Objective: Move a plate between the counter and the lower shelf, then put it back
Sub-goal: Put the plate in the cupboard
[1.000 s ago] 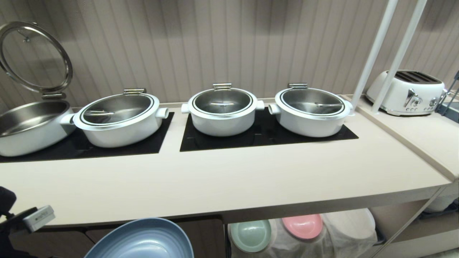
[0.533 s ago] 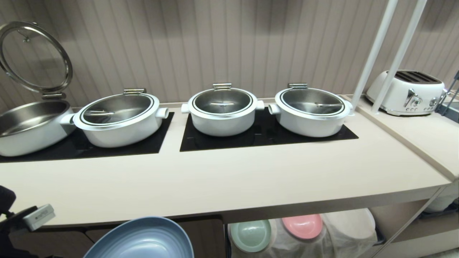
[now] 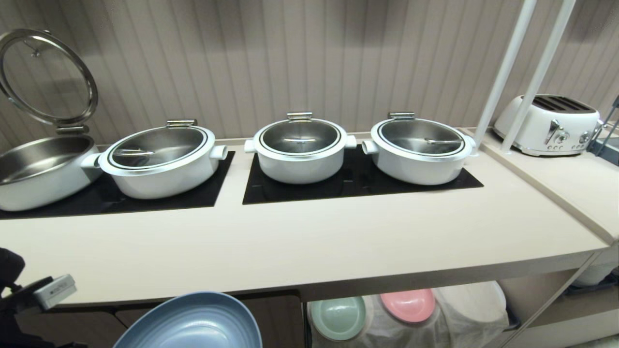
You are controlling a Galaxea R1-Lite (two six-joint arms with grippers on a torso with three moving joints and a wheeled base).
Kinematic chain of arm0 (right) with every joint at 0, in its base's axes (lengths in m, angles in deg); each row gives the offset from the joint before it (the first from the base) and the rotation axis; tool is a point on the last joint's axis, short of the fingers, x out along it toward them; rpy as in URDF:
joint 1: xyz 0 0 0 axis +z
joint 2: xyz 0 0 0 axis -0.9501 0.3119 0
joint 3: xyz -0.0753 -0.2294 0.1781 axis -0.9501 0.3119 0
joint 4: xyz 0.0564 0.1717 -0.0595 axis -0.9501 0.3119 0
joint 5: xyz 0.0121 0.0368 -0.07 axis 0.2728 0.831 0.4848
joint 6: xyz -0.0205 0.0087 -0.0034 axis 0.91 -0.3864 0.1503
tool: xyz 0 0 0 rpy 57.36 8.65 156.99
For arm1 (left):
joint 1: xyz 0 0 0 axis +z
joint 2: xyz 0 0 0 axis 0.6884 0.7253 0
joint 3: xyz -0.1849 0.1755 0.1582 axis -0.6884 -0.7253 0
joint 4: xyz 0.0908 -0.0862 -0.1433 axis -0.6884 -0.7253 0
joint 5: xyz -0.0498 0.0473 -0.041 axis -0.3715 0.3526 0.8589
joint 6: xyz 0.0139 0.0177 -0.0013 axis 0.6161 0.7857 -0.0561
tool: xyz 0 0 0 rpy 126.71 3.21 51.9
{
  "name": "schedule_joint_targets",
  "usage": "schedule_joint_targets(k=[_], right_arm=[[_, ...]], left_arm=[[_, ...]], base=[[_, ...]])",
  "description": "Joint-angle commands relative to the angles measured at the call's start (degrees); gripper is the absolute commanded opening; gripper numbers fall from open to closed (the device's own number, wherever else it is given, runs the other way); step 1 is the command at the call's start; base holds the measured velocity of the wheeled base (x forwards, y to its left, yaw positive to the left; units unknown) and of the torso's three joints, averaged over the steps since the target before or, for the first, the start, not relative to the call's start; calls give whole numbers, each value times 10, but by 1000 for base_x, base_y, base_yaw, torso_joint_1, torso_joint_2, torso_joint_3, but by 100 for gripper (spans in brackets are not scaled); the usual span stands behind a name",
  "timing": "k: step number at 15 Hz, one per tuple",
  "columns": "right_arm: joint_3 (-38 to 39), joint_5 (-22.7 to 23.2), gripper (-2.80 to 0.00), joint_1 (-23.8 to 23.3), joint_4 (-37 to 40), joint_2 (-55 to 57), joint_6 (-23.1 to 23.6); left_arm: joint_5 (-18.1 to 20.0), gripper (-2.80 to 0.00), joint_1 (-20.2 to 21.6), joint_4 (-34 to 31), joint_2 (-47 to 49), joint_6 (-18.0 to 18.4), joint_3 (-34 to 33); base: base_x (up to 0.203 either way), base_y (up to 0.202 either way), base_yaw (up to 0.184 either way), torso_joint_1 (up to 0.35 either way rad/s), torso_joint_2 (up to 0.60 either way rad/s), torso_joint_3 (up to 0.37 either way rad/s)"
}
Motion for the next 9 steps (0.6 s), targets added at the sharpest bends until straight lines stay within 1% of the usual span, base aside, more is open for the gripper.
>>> schedule_joint_targets(k=[1, 3, 5, 9], right_arm=[[0, 0, -280, 0, 0, 0, 0], [0, 0, -280, 0, 0, 0, 0], [0, 0, -280, 0, 0, 0, 0], [0, 0, -280, 0, 0, 0, 0]], left_arm=[[2, -280, -1, -2, 6, -1, -1], [3, -280, -1, -2, 8, -2, -3], [17, -280, 0, -2, 9, -2, -2], [18, -280, 1, -2, 7, -2, -1]], base=[[0, 0, 0, 0, 0, 0], [0, 0, 0, 0, 0, 0], [0, 0, 0, 0, 0, 0], [0, 0, 0, 0, 0, 0]])
